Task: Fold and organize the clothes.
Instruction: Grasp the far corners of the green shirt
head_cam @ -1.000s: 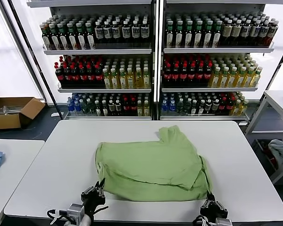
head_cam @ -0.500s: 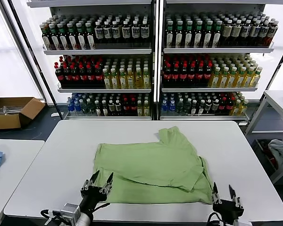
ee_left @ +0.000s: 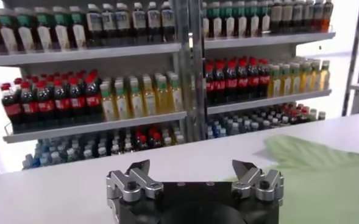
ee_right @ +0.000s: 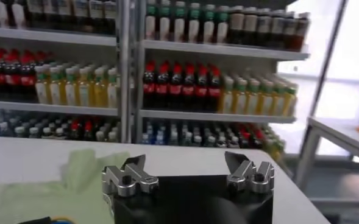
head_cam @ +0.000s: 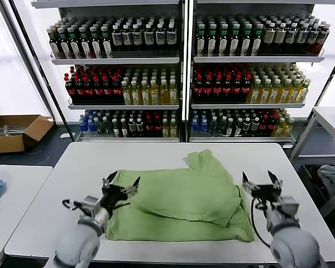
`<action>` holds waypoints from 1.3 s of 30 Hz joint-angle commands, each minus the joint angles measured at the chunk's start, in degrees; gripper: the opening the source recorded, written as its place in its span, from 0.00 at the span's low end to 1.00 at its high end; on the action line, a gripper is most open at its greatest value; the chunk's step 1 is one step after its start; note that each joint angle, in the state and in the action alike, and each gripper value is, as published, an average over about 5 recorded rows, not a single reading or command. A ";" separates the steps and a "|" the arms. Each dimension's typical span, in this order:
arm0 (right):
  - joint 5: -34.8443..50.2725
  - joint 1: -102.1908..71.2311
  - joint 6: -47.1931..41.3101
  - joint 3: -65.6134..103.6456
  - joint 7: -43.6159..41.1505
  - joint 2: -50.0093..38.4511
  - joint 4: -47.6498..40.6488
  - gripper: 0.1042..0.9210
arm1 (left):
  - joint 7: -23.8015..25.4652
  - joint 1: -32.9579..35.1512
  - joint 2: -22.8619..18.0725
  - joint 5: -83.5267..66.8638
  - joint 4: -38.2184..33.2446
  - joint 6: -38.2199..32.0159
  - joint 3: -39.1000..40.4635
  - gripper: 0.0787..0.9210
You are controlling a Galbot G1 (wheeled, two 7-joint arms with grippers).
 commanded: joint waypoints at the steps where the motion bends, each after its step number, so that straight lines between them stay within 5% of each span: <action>1: 0.61 27.65 -1.27 -14.16 -0.67 2.83 -25.06 0.88 | -0.19 -21.57 1.28 -3.54 24.79 3.78 7.21 0.88; 13: -5.95 28.06 -1.30 -14.40 -2.46 12.83 -33.71 0.88 | -1.64 -20.92 0.05 -1.79 26.52 4.98 7.67 0.88; 39: -8.88 26.98 -0.11 -13.29 -4.30 19.27 -42.09 0.88 | -1.61 -14.86 -0.48 -1.48 24.87 4.96 5.65 0.88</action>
